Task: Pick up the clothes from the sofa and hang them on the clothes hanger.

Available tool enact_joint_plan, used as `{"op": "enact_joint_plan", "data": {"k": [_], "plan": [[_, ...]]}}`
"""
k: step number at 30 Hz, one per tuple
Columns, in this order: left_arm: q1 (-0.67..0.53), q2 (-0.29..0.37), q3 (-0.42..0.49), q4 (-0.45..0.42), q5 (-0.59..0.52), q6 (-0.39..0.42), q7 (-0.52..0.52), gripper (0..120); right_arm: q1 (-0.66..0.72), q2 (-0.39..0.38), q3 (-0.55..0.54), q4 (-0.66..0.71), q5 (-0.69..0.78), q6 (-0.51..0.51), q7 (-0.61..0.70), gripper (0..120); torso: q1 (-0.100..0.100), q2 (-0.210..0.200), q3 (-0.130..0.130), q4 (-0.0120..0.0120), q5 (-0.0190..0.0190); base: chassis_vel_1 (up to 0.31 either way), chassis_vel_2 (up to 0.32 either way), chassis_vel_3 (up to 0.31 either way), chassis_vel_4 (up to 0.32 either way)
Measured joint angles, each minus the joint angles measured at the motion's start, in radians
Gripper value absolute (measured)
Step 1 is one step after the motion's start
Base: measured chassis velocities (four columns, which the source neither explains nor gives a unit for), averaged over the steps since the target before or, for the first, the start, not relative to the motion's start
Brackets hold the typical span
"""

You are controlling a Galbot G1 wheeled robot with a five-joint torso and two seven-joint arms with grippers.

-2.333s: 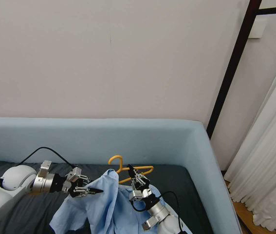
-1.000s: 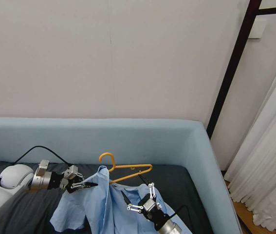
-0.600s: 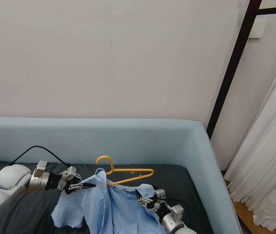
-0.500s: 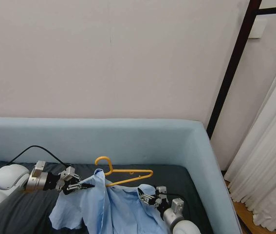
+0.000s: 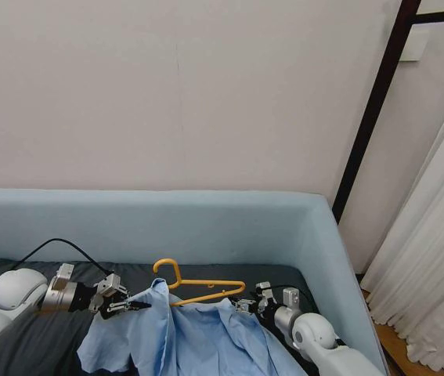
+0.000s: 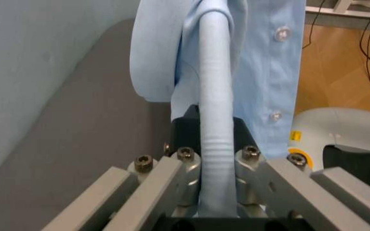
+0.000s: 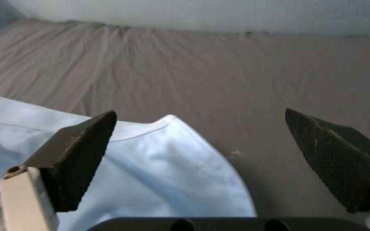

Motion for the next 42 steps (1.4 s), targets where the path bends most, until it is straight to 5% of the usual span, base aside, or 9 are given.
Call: {"op": "enact_joint_plan", "data": {"k": [7, 23, 30, 42], "plan": [[0.016, 0.018, -0.015, -0.016, -0.002, -0.003, -0.004, 2, 0.056, 0.025, 0.015, -0.169, -0.118, 0.009, -0.167, 98, 0.0, 0.0, 0.0, -0.0002, 0.0, 0.0, 0.0, 0.0, 0.0], [0.004, 0.016, -0.006, 0.017, 0.005, -0.015, -0.006, 2, 0.061, 0.022, 0.024, -0.218, -0.178, -0.019, -0.278, 88, 0.0, 0.0, 0.0, -0.0001, 0.0, 0.0, 0.0, 0.0, 0.0], [-0.009, 0.002, -0.001, 0.039, 0.015, -0.023, -0.005, 2, 0.063, 0.02, 0.016, -0.219, -0.179, -0.002, -0.29, 49, 0.0, 0.0, 0.0, 0.0, 0.0, 0.0, 0.0, 0.0, 0.0], [-0.033, -0.023, 0.016, 0.063, 0.025, -0.033, -0.001, 2, 0.055, 0.011, -0.001, -0.194, -0.172, 0.05, -0.338, 7, 0.0, 0.0, 0.0, 0.0, 0.0, 0.0, 0.0, 0.0, 0.0]]}}
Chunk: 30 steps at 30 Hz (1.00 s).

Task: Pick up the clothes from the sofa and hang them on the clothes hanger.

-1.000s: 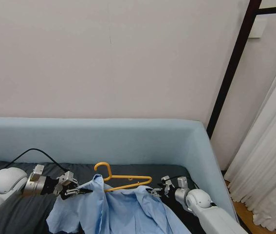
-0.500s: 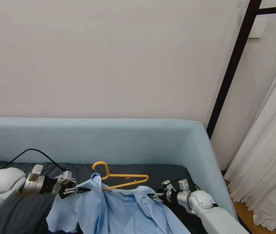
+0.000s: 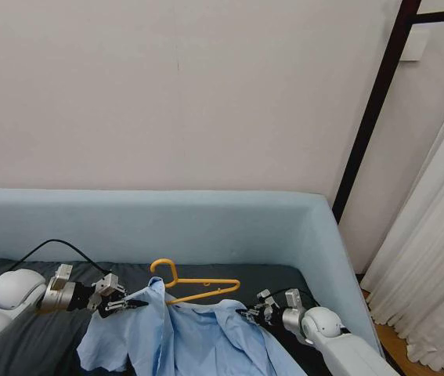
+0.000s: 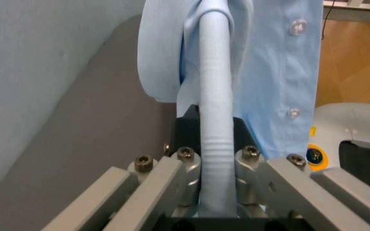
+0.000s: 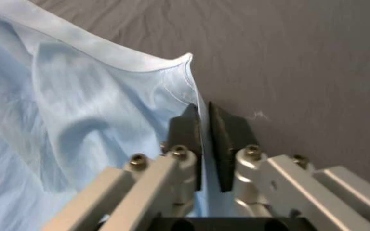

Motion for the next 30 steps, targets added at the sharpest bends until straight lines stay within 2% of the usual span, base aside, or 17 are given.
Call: {"op": "enact_joint_plan", "data": {"k": [3, 6, 11, 15, 17, 20, 26, 30], "plan": [[-0.008, -0.001, 0.003, 0.006, 0.001, -0.002, 0.001, 2, -0.003, -0.008, 0.001, 0.005, 0.006, 0.035, -0.017, 0, 0.0, 0.0, 0.0, 0.0, 0.0, 0.0, 0.0, 0.0, 0.0], [-0.02, -0.005, 0.006, 0.013, 0.001, -0.006, 0.003, 2, -0.012, -0.018, 0.011, 0.021, 0.011, 0.083, 0.001, 0, 0.0, 0.0, 0.0, 0.0001, 0.0, 0.0, 0.0, 0.0, 0.0], [-0.029, -0.015, 0.006, 0.017, -0.003, -0.014, 0.011, 2, -0.052, -0.05, 0.061, 0.141, 0.041, 0.098, 0.112, 0, 0.0, 0.0, 0.0, -0.0001, 0.0001, 0.0, 0.0, 0.0, 0.0], [-0.029, -0.033, 0.006, 0.021, 0.005, -0.027, 0.03, 2, -0.111, -0.113, 0.099, 0.318, 0.09, 0.071, 0.266, 0, 0.0, 0.0, 0.0, -0.0001, 0.0, 0.0, 0.0, 0.0, 0.0], [-0.031, -0.036, 0.007, 0.023, 0.008, -0.028, 0.034, 2, -0.118, -0.122, 0.103, 0.343, 0.097, 0.068, 0.287, 0, 0.0, 0.0, 0.0, -0.0001, 0.0001, 0.0, 0.0, 0.0, 0.0], [-0.062, -0.066, 0.033, 0.046, 0.045, -0.046, 0.061, 2, -0.158, -0.167, 0.127, 0.488, 0.12, 0.061, 0.374, 0, 0.0, 0.0, 0.0, 0.0001, 0.0001, 0.0, 0.0, 0.0, 0.0], [-0.101, -0.1, 0.065, 0.064, 0.072, -0.048, 0.086, 2, -0.214, -0.215, 0.17, 0.64, 0.131, 0.078, 0.417, 0, 0.0, 0.0, 0.0, -0.0001, 0.0, 0.0, 0.0, 0.0, 0.0], [-0.146, -0.123, 0.093, 0.09, 0.094, -0.048, 0.099, 2, -0.287, -0.266, 0.229, 0.796, 0.132, 0.086, 0.43, 0, 0.0, 0.0, 0.0, -0.0002, 0.0001, 0.0, 0.0, 0.0, 0.0]]}}
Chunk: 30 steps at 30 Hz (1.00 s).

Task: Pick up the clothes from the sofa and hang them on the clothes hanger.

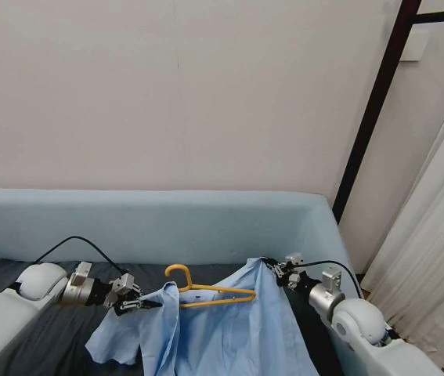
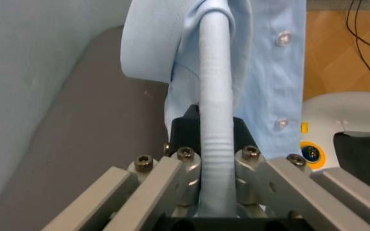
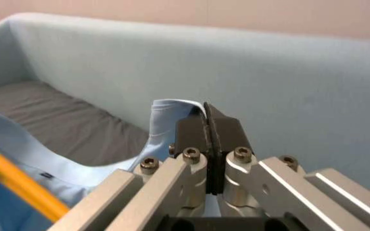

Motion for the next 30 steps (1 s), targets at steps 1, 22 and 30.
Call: {"op": "enact_joint_plan", "data": {"k": [1, 22, 30], "plan": [[-0.007, -0.003, 0.003, 0.004, 0.003, 0.0, 0.001, 2, -0.012, -0.009, 0.011, 0.028, 0.0, 0.001, 0.005, 0, 0.0, 0.0, 0.0, 0.0001, 0.0, 0.0, 0.0, 0.0, 0.0], [-0.03, -0.116, 0.025, -0.022, -0.026, 0.027, -0.147, 2, -0.167, -0.081, 0.045, 0.378, 0.071, 0.101, 0.064, 0, 0.0, 0.0, 0.0, 0.0, -0.0001, 0.0, 0.0, 0.0, 0.0], [-0.017, -0.107, 0.006, -0.124, -0.136, 0.053, -0.175, 2, -0.173, -0.043, -0.042, 0.338, -0.015, 0.171, 0.032, 0, 0.0, 0.0, 0.0, 0.0003, -0.0002, 0.0, 0.0, 0.0, 0.0]]}}
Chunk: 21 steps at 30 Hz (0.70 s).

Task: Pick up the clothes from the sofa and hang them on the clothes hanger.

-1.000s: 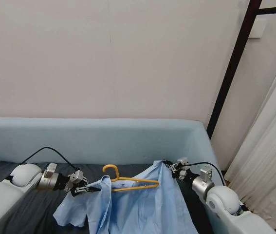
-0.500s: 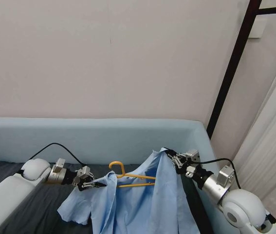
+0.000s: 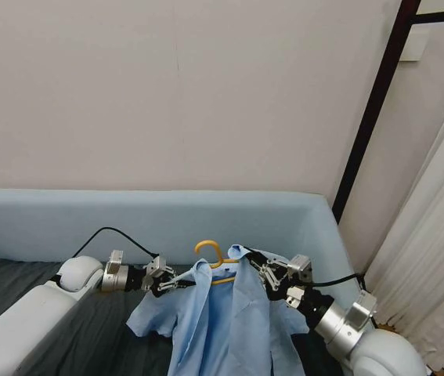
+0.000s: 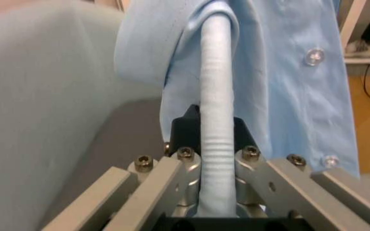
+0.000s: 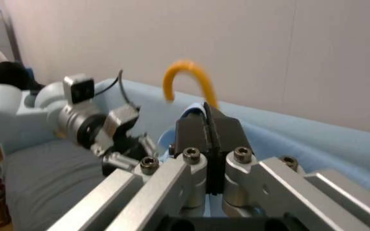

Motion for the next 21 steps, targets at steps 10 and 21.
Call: {"op": "enact_joint_plan", "data": {"k": [10, 21], "plan": [[-0.016, 0.05, -0.032, -0.065, -0.082, 0.009, -0.021, 2, -0.019, 0.062, -0.069, -0.059, -0.112, 0.046, -0.017, 0, 0.0, 0.0, 0.0, -0.0001, 0.0001, 0.0, 0.0, 0.0, 0.0], [-0.029, 0.094, -0.059, -0.114, -0.132, 0.005, -0.036, 2, -0.062, 0.066, -0.068, -0.056, -0.143, 0.058, -0.11, 0, 0.0, 0.0, 0.0, -0.0003, 0.0, 0.0, 0.0, 0.0, 0.0]]}}
